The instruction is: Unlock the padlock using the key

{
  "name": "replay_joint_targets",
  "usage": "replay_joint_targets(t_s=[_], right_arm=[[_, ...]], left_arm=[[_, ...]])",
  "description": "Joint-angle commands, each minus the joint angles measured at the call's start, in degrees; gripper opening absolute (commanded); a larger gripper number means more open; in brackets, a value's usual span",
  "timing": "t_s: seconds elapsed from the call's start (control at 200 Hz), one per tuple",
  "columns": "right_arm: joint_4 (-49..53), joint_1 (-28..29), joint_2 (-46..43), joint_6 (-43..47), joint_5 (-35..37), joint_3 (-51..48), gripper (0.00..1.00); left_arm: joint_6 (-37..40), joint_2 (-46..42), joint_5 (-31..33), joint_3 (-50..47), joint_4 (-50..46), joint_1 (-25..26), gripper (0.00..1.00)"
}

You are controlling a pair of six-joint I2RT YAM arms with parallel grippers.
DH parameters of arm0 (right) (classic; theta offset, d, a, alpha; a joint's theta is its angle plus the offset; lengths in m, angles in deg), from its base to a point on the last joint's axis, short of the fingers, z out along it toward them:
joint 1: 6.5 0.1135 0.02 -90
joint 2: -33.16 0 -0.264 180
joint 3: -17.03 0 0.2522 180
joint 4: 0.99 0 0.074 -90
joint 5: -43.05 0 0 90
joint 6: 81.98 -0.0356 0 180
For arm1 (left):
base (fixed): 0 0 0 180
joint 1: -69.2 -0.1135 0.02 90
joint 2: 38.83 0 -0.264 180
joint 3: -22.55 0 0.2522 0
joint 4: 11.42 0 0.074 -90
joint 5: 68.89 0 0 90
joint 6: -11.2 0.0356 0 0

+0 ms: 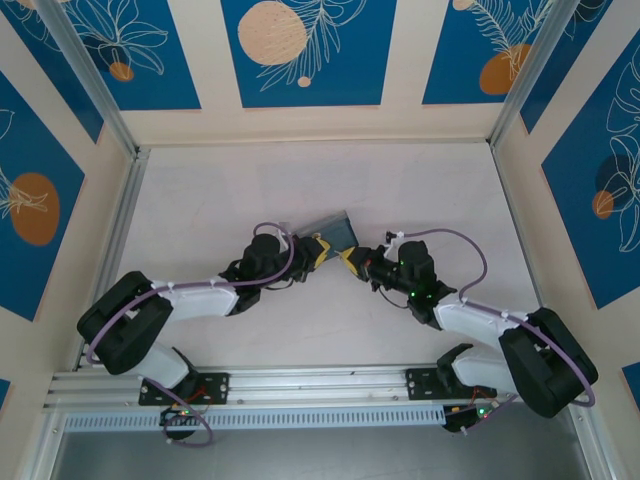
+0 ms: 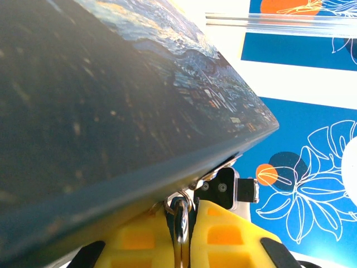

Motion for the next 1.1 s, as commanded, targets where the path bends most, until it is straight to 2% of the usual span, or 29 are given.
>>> replay_joint_targets(t_s=[0.0,0.58,0.855,1.095], right_arm=[[-1.7,0.5,0.9,1.0,0.6,2.0,0.00],[-4.2,2.3,4.6,0.7,0.6,4.3,0.00],[7.8,1.5,-1.6,2.8,3.3,2.7,0.00],[11.3,1.4,-5.6,4.3,3.7,1.9,0.00]], left_arm=[[0.7,-0.3,-1.0,1.8,3.7,-0.7,0.00],[1.0,-0.3,-0.9,1.5,3.5,-0.7,0.00],[0.9,-0.8,-0.3,1.3,2.9,-0.6,0.00],[1.3,-1.2,-0.3,1.3,2.1,-0.6,0.00]])
